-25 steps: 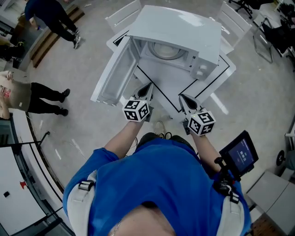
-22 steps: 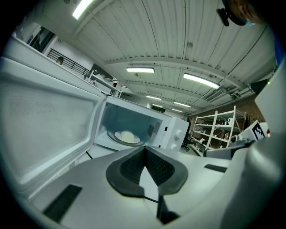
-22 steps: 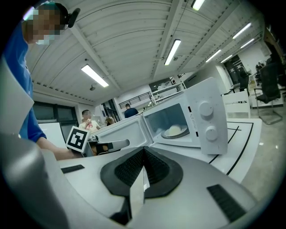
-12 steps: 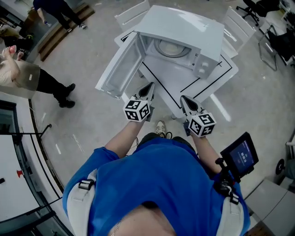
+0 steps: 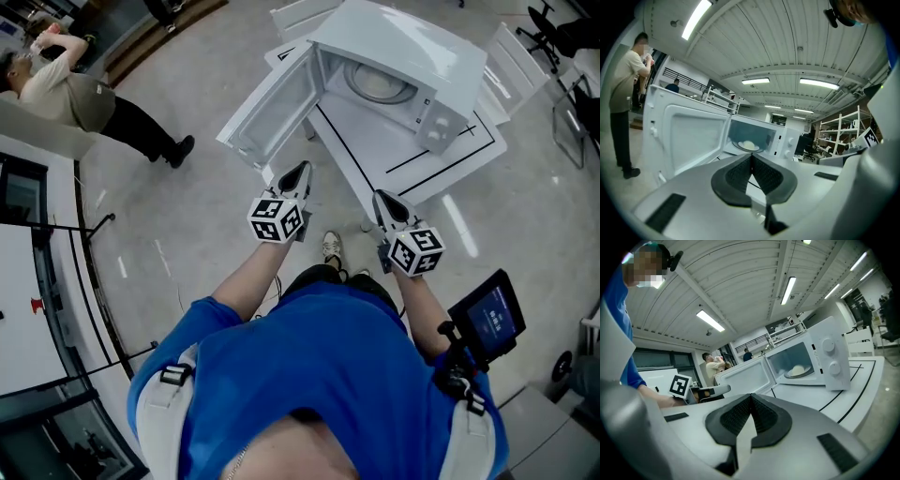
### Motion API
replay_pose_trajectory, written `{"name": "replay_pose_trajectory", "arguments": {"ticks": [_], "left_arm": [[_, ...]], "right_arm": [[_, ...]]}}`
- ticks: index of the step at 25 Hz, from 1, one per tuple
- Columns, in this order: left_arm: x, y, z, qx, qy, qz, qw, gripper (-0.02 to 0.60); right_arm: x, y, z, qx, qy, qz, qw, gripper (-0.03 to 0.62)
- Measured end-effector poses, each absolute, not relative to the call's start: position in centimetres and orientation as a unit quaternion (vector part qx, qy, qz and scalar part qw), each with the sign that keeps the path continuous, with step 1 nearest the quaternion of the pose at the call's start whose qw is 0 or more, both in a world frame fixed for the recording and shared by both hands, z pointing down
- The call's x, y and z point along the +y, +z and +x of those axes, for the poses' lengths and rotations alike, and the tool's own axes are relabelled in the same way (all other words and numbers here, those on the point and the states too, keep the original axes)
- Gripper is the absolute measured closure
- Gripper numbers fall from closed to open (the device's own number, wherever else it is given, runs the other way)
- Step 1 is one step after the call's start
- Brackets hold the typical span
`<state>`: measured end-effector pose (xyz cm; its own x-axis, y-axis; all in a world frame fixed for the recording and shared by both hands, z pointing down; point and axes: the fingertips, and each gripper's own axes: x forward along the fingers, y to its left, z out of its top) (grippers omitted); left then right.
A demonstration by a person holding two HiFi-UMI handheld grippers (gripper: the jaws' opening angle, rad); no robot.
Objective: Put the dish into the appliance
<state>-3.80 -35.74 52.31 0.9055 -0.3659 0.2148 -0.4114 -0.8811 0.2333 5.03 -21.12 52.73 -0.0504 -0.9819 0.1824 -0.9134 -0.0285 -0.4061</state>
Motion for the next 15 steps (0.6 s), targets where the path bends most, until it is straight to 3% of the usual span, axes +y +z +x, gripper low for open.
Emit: {"name": "replay_pose_trajectory", "arguments": {"ticks": [15], "left_arm": [[-43.7, 52.8, -16.1, -0.298, 0.094, 0.943, 0.117, 0.574]], "right_arm": [[-25.0, 51.8, -0.2, 0.704, -0.213, -0.673, 0.076, 0.594]]}}
